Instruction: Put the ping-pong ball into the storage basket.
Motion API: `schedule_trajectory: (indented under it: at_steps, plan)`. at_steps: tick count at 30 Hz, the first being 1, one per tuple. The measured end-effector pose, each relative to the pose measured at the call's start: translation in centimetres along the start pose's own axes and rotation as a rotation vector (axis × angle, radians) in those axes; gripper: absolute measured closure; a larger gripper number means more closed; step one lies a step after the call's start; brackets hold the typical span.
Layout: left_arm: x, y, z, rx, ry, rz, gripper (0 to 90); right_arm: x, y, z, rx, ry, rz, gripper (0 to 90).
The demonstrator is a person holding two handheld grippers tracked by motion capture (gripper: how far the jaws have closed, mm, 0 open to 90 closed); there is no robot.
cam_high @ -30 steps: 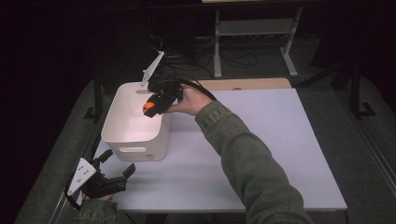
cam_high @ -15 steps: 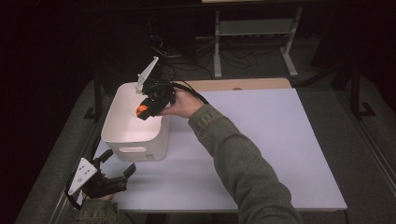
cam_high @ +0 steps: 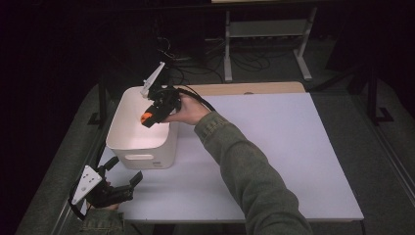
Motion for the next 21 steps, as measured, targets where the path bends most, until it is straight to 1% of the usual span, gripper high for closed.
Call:
schedule_trajectory:
  at_steps: [2, 4, 5, 7, 10, 11, 12, 14, 15, 17, 18, 20, 21]
  plan:
    - [0.0, 0.0, 0.0, -0.002, 0.001, 0.001, 0.3, 0.1, 0.1, -0.1, 0.001, 0.006, 0.005, 49.7]
    - [0.0, 0.0, 0.0, -0.001, 0.001, 0.002, 0.3, 0.3, 0.2, -0.1, 0.009, 0.009, 0.001, 48.1]
    - [0.0, 0.0, 0.0, -0.001, 0.001, 0.002, 0.3, 0.3, 0.2, -0.1, 0.016, 0.017, -0.003, 43.5]
    - [0.0, 0.0, 0.0, -0.002, 0.001, 0.002, 0.3, 0.6, -0.1, -0.1, 0.019, 0.017, -0.048, 33.2]
    - [0.0, 0.0, 0.0, 0.000, 0.000, 0.002, 0.3, 0.8, -0.9, 0.0, 0.029, 0.033, -0.071, 23.4]
    - [0.0, 0.0, 0.0, 0.000, 0.001, 0.002, 0.3, 1.0, -1.4, 0.0, 0.039, 0.045, -0.094, 18.1]
    - [0.0, 0.0, 0.0, 0.000, 0.000, 0.002, 0.3, 1.0, -1.4, 0.0, 0.039, 0.045, -0.094, 18.1]
    - [0.0, 0.0, 0.0, 0.000, -0.001, 0.003, 0.3, 1.1, -2.1, 0.0, 0.054, 0.073, -0.102, 13.5]
    - [0.0, 0.0, 0.0, 0.000, 0.000, 0.003, 0.3, 1.1, -2.7, -0.2, 0.053, 0.080, -0.109, 13.0]
    - [0.0, 0.0, 0.0, -0.001, 0.001, 0.003, 0.3, 1.1, -2.9, -0.3, 0.051, 0.081, -0.113, 12.5]
    - [0.0, 0.0, 0.0, -0.001, 0.001, 0.003, 0.3, 1.0, -3.4, -0.5, 0.050, 0.084, -0.124, 9.4]
    - [0.0, 0.0, 0.0, -0.002, 0.002, 0.003, 0.3, 1.0, -3.6, -0.6, 0.047, 0.086, -0.126, 8.4]
    - [0.0, -0.1, 0.0, -0.003, 0.003, 0.002, 0.3, 0.9, -3.8, -0.7, 0.038, 0.086, -0.136, 7.3]
Point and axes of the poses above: each handheld gripper's, and its own axes: y roughly forward along the jaws, z roughly out of its top, x roughly to its right, the point moved 2 cm from there along y, roughly forward along the jaws, and after that the axes turned 15 degrees about x, right-handed, at the moved point
